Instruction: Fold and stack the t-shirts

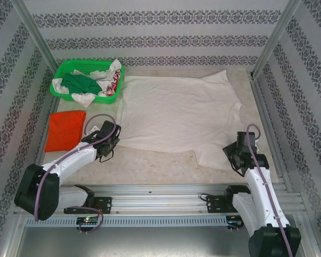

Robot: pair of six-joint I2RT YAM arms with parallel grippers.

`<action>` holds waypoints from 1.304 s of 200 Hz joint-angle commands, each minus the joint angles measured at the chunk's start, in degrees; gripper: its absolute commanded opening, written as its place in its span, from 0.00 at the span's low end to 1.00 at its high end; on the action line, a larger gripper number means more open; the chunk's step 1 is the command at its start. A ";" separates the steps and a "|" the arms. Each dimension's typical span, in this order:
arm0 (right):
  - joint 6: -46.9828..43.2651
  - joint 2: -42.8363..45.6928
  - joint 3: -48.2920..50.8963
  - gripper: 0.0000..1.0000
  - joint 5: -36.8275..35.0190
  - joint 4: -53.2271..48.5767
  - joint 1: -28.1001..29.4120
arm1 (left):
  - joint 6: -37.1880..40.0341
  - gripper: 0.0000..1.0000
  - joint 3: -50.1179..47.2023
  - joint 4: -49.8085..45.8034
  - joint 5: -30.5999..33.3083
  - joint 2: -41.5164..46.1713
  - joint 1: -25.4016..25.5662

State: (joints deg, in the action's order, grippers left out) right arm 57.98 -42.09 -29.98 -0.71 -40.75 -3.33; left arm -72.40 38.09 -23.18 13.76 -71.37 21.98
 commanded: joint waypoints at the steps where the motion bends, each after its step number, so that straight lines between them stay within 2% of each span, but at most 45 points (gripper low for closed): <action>1: 1.57 0.25 -3.70 0.00 -4.30 -0.56 1.06 | 2.59 0.00 3.96 -3.45 2.35 0.97 -0.95; 32: -1.18 -3.64 -10.35 0.00 -7.91 0.42 2.45 | 4.73 0.00 8.62 -2.92 0.92 -1.28 -2.23; 66: -4.63 -7.66 -14.06 0.00 -8.79 4.50 2.59 | 6.51 0.00 12.82 -2.76 1.07 -4.37 -3.01; 113: -4.58 -12.54 -9.58 0.00 -4.87 6.06 2.32 | 6.33 0.00 11.51 -3.92 0.90 -4.16 -3.21; 150: -4.70 -15.62 -9.60 0.00 -5.55 2.79 2.03 | 6.22 0.00 10.32 -5.19 1.09 -3.64 -3.58; 205: -1.16 -10.52 -2.60 0.00 -5.52 -3.28 1.84 | 5.74 0.00 8.95 -6.74 1.19 -2.81 -4.08; 217: -0.96 -10.19 -1.53 0.09 -4.55 -2.98 1.58 | 5.75 0.00 8.57 -6.78 0.94 -2.81 -4.32; 228: -1.30 -10.60 -1.53 0.32 -4.43 -2.89 1.49 | 5.78 0.00 8.23 -6.60 0.76 -2.90 -4.50; 236: -2.61 -10.93 -2.55 0.45 -5.36 -3.64 1.49 | 5.87 0.00 8.14 -6.37 0.72 -2.98 -4.57; 247: -4.49 -10.87 -4.48 0.57 -7.95 -6.03 1.90 | 6.06 0.00 8.01 -6.42 0.50 -3.05 -4.73; 261: -6.38 -9.41 -6.50 0.64 -11.10 -9.61 2.26 | 6.11 0.00 7.97 -6.50 0.48 -2.82 -4.75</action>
State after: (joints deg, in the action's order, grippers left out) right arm 54.50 -53.06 -32.53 -6.11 -44.51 -1.34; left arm -67.46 46.50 -27.73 13.58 -75.26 18.06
